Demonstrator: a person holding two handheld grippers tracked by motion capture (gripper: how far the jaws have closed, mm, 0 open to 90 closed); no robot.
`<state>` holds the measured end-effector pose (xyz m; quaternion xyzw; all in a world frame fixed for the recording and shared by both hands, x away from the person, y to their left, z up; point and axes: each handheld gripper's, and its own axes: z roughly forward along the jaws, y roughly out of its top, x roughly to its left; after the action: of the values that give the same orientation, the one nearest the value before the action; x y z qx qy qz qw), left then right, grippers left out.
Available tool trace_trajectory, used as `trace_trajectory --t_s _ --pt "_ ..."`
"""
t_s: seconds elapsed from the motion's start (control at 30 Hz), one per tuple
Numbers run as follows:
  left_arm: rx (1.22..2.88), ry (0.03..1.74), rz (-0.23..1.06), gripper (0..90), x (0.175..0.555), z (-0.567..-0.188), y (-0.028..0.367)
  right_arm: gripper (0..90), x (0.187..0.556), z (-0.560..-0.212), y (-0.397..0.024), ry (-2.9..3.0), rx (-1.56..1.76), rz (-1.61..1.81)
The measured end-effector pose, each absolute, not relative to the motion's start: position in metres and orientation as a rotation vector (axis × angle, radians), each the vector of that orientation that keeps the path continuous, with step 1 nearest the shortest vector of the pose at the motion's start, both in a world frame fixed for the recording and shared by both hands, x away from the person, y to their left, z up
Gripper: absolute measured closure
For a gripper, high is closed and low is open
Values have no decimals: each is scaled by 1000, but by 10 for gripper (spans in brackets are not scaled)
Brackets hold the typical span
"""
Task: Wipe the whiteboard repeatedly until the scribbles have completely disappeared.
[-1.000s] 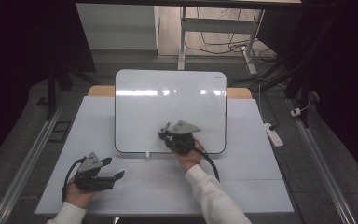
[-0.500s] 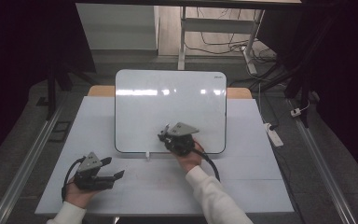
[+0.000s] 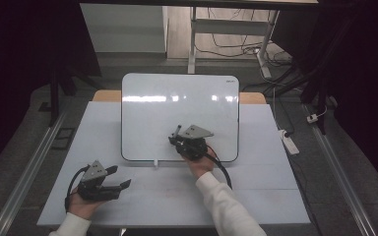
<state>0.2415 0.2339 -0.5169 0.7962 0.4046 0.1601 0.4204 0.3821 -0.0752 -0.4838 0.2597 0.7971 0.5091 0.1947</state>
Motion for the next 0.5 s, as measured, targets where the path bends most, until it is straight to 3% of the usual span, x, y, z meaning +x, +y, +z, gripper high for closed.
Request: trace_trajectory --t_s 0.13,0.27,0.5 --pt "2000 1015 400 267 243 -517 233 778 371 -489 -75 2310 619 1334" --pt "1999 1018 403 267 242 -517 233 778 384 -479 -103 2142 797 1431" --pt "2001 1016 406 267 242 -517 233 778 373 -491 -79 2279 619 1378"
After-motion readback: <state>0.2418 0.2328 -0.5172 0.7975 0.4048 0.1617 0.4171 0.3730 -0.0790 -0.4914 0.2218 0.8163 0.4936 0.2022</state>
